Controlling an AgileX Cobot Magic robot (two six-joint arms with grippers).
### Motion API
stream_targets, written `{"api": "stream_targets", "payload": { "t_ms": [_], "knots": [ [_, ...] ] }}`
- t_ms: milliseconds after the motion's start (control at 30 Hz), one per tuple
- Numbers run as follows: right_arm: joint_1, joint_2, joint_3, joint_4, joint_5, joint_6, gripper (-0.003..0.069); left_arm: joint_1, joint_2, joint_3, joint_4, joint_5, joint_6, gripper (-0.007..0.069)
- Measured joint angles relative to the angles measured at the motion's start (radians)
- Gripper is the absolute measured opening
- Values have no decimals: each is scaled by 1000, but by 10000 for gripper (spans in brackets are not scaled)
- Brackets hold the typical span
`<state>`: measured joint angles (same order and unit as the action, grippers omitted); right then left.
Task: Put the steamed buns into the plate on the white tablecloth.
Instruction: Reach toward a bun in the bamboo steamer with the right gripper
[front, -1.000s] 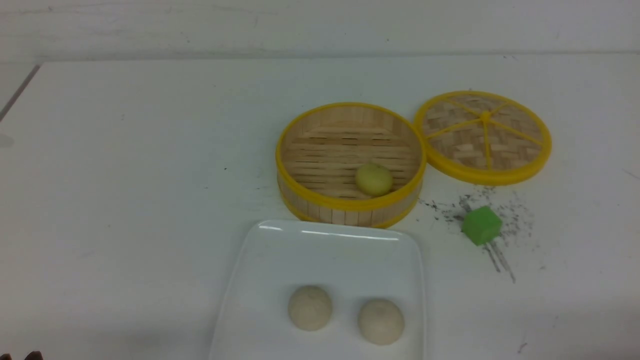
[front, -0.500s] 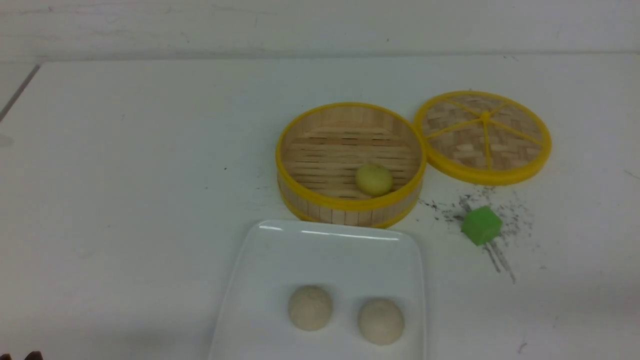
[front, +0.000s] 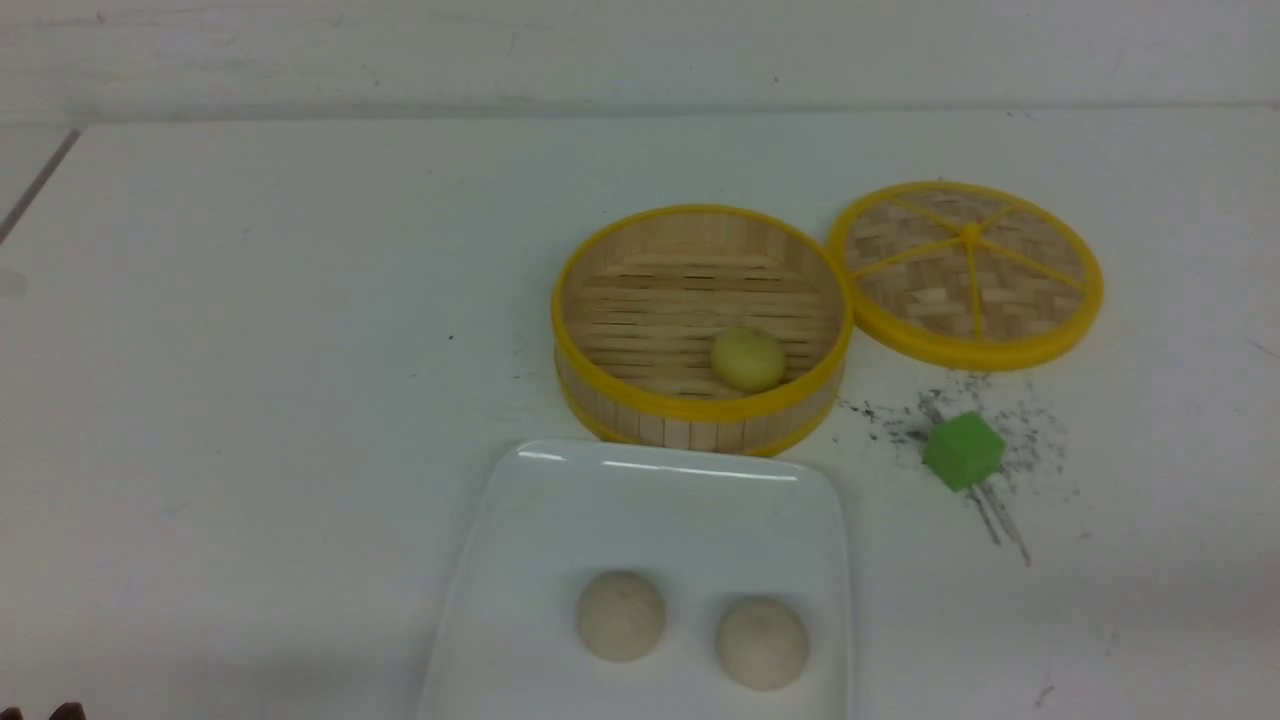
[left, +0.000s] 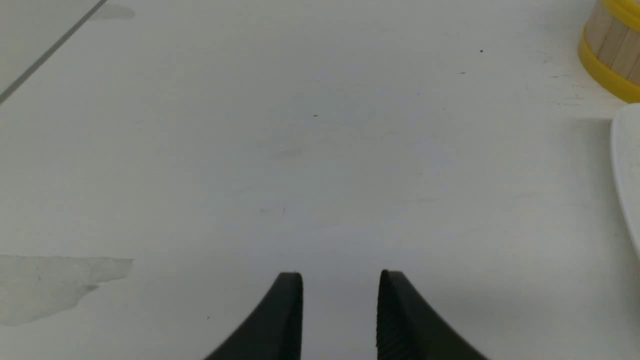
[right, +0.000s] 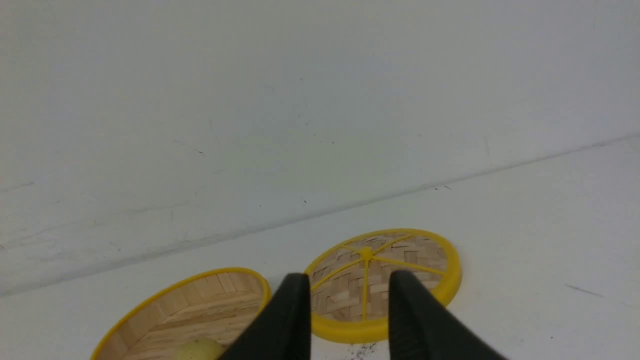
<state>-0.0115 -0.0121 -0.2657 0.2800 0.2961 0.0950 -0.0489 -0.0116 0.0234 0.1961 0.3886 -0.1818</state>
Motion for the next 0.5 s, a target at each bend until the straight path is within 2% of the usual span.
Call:
{"api": "stream_targets", "payload": {
  "t_ms": [500],
  "knots": [
    [0, 0, 0, 3, -4, 0, 242, 0, 0, 0, 0, 0, 0, 241]
  ]
}}
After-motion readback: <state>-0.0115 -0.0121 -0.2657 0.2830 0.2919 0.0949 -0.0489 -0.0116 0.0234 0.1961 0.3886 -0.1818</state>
